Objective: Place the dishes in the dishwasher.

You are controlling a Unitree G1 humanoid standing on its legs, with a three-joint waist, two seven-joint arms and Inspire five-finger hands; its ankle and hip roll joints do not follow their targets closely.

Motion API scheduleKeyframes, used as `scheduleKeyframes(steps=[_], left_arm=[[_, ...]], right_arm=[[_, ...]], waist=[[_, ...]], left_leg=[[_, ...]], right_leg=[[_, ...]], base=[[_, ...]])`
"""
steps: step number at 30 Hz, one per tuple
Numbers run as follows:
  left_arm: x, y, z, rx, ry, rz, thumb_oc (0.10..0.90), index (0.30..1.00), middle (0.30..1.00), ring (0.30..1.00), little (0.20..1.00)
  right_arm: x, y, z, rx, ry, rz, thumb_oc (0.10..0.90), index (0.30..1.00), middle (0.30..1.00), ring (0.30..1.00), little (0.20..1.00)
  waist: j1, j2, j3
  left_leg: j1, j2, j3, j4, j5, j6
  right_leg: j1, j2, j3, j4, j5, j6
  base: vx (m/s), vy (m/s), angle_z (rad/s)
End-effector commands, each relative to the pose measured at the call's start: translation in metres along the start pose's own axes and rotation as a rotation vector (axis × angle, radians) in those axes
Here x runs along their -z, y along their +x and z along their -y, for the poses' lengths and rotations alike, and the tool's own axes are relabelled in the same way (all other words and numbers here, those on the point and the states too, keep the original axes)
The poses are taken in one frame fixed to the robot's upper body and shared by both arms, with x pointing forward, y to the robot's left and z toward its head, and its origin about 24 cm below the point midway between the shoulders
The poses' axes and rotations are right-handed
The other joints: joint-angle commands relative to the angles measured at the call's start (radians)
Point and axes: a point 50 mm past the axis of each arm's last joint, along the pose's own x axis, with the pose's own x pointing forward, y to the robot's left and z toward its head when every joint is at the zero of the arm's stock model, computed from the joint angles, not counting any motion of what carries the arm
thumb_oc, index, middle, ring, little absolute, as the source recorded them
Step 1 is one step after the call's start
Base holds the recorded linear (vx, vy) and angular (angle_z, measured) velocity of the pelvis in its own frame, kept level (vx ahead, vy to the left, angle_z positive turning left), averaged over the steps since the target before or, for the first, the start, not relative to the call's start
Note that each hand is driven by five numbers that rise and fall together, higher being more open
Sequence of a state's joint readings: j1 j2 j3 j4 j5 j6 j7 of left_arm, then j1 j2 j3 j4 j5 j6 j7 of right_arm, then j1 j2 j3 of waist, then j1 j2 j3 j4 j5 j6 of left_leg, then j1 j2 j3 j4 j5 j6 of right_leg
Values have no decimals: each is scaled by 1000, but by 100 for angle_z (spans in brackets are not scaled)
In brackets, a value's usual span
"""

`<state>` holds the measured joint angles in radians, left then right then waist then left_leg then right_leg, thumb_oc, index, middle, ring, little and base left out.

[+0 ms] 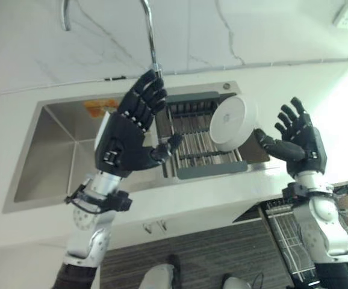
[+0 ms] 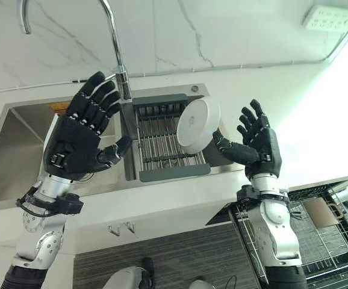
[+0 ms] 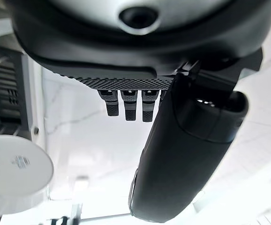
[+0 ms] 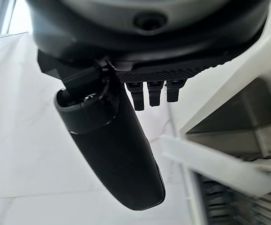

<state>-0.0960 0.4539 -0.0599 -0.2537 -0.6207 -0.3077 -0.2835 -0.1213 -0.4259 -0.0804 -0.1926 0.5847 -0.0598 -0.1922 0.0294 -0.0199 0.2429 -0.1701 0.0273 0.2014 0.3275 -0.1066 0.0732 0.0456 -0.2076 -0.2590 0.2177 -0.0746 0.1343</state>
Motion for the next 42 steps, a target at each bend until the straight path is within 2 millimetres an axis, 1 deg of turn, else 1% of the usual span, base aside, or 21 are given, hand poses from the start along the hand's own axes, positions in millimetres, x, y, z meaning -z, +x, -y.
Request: scheduleKeyframes(steps=[1, 2, 3, 8, 11, 14, 17, 24, 27, 32, 39, 42], left_arm=[[-34, 22, 15, 134, 42, 221, 800, 900, 900, 900, 900], [-35, 25, 13, 138, 46, 223, 800, 900, 900, 900, 900], [-34, 26, 12, 132, 49, 224, 800, 900, 900, 900, 900], [-36, 25, 12, 99, 33, 231, 800, 900, 900, 900, 900], [-32, 24, 14, 85, 28, 210, 800, 900, 900, 900, 900], [-31, 24, 14, 80, 23, 206, 800, 900, 900, 900, 900], [-28, 24, 16, 87, 16, 195, 800, 900, 900, 900, 900], [-23, 27, 17, 94, -3, 179, 800, 900, 900, 900, 900], [-22, 27, 17, 96, -5, 170, 800, 900, 900, 900, 900], [-20, 27, 16, 90, -6, 165, 800, 900, 900, 900, 900], [-19, 27, 15, 82, -3, 159, 800, 900, 900, 900, 900], [-19, 26, 13, 78, 1, 155, 800, 900, 900, 900, 900]], right_arm=[[-47, 18, -3, -9, 128, 299, 800, 900, 900, 900, 900], [-46, 20, 0, 6, 145, 302, 800, 900, 900, 900, 900], [-45, 23, 2, 31, 135, 306, 800, 900, 900, 900, 900], [-49, 31, 4, 67, 130, 299, 800, 900, 900, 900, 900], [-49, 37, 5, 93, 122, 283, 800, 900, 900, 900, 900], [-45, 40, 4, 79, 129, 247, 800, 900, 900, 900, 900], [-39, 42, -1, 19, 201, 211, 800, 900, 900, 900, 900], [-23, 48, -11, -37, 299, 120, 800, 900, 900, 900, 900], [-17, 51, -17, -64, 307, 73, 800, 900, 900, 900, 900], [-12, 54, -23, -88, 329, 44, 800, 900, 900, 900, 900], [-6, 57, -22, -75, 319, 7, 800, 900, 900, 900, 900], [1, 58, -19, -46, 307, -41, 800, 900, 900, 900, 900]], waist=[[-12, 15, -78], [-4, 7, -81], [1, 2, -79], [13, -6, -91], [15, -8, -114], [16, -5, -123], [17, -2, -130], [21, 5, -139], [27, 9, -145], [33, 13, -152], [41, 14, -153], [45, 15, -154]], left_leg=[[62, 38, -60, -27, -73, -98], [60, 41, -49, -27, -78, -103], [63, 46, -42, -27, -78, -104], [78, 56, -26, -27, -85, -112], [87, 62, -23, -27, -96, -116], [92, 65, -24, -27, -99, -118], [94, 67, -31, -27, -98, -121], [101, 67, -53, -27, -100, -128], [105, 67, -59, -27, -100, -132], [110, 65, -66, -27, -101, -134], [113, 63, -70, -27, -102, -135], [115, 62, -69, -27, -102, -136]], right_leg=[[-78, 69, -15, 82, -11, 13], [-88, 45, -27, 82, -28, 12], [-97, 30, -35, 82, -18, 15], [-108, 16, -35, 82, -44, 6], [-108, 25, -21, 82, -61, -1], [-106, 32, -19, 82, -68, -7], [-102, 43, -17, 82, -79, -15], [-88, 57, -15, 82, -95, -27], [-80, 58, -21, 82, -101, -29], [-71, 56, -30, 82, -106, -33], [-64, 51, -42, 82, -109, -33], [-60, 44, -51, 82, -109, -31]], base=[[-36, -129, 5], [-23, -153, 5], [-8, -153, 3], [24, -109, 5], [47, -106, -22], [19, -62, -5], [5, -49, 4], [4, -32, 4], [1, -16, 11], [8, 6, 9], [7, 10, 6], [10, 15, 9]])
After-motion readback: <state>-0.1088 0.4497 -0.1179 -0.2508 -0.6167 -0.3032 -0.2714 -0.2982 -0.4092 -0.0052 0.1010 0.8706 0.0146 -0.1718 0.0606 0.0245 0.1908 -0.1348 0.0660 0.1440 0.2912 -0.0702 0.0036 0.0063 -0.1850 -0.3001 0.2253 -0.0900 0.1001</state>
